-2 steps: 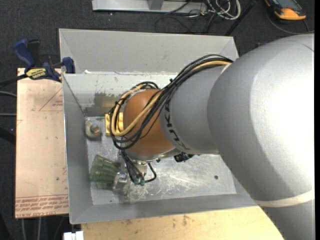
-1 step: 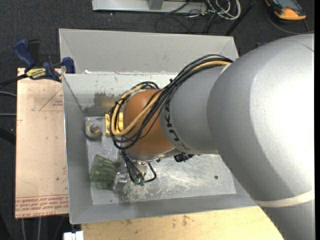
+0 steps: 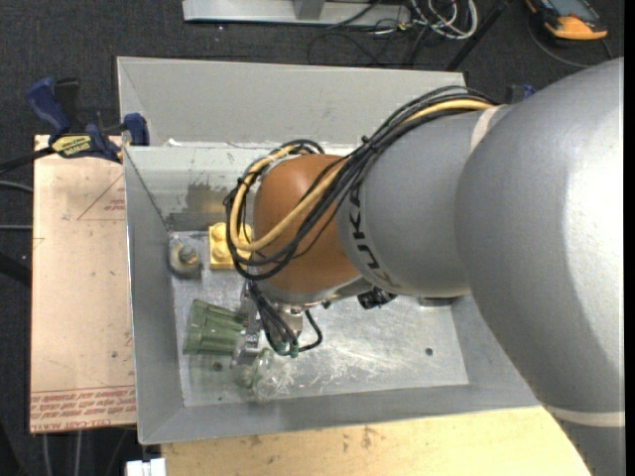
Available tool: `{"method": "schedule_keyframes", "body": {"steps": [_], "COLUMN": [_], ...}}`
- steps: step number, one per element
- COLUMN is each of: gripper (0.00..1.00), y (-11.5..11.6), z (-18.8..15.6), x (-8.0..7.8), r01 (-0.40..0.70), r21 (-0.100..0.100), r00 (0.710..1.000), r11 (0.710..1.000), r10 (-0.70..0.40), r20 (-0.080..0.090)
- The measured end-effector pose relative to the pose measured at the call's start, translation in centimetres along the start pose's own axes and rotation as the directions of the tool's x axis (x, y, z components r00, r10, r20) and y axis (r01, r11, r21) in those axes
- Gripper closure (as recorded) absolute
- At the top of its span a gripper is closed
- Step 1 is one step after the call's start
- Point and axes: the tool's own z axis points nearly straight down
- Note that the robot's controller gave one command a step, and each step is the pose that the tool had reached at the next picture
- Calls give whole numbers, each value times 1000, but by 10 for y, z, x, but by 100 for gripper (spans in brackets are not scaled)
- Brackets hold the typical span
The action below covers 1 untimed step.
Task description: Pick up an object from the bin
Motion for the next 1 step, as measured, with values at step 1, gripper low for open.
{"method": "schedule_keyframes", "body": {"steps": [1], "gripper": [100], "y": [5], "z": [-169], "x": [-9], "r01": [13], "r21": [-3], "r00": [1000], "r11": [1000], "r10": [-13], "r20": [7]}}
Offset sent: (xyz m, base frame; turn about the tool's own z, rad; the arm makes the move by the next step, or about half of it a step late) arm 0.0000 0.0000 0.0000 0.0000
